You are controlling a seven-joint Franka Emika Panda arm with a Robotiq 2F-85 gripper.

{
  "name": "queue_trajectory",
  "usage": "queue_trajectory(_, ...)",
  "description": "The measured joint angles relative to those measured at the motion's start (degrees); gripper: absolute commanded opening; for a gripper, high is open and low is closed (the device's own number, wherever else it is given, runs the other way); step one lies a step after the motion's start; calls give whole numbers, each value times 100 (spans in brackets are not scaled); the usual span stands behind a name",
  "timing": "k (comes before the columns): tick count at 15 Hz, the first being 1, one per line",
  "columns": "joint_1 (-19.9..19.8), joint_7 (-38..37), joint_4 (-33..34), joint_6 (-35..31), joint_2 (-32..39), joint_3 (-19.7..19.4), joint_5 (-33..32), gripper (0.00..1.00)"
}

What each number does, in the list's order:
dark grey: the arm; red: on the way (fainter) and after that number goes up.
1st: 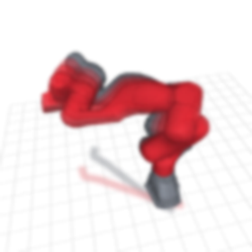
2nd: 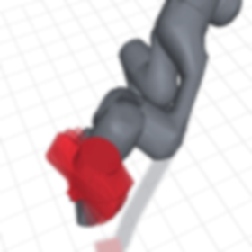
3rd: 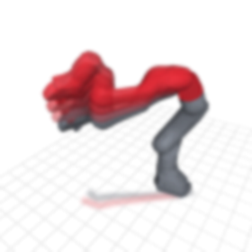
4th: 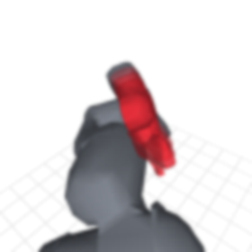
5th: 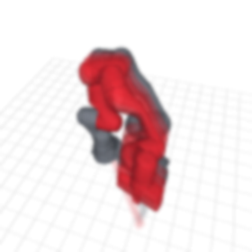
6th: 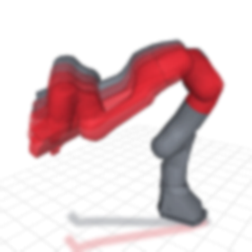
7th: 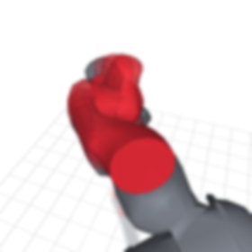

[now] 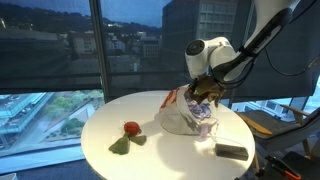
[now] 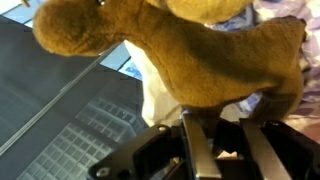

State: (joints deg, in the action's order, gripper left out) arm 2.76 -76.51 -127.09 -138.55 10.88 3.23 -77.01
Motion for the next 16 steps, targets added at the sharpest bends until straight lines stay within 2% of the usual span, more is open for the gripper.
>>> queue_trajectory(6, 31, -151, 543, -1745, 786, 129, -36, 5)
queue_trajectory(11, -137, -170, 897, -2154, 1468, 90, 120, 4)
queue_trajectory(12, -185, -169, 928, -2179, 1560, 92, 221, 35)
queue_trajectory(13, -213, -170, 933, -2239, 1616, 101, 253, 36)
queue_trajectory(14, -216, -178, 927, -2295, 1626, 123, 255, 41)
queue_trajectory(16, -193, -192, 868, -2339, 1549, 271, 334, 57)
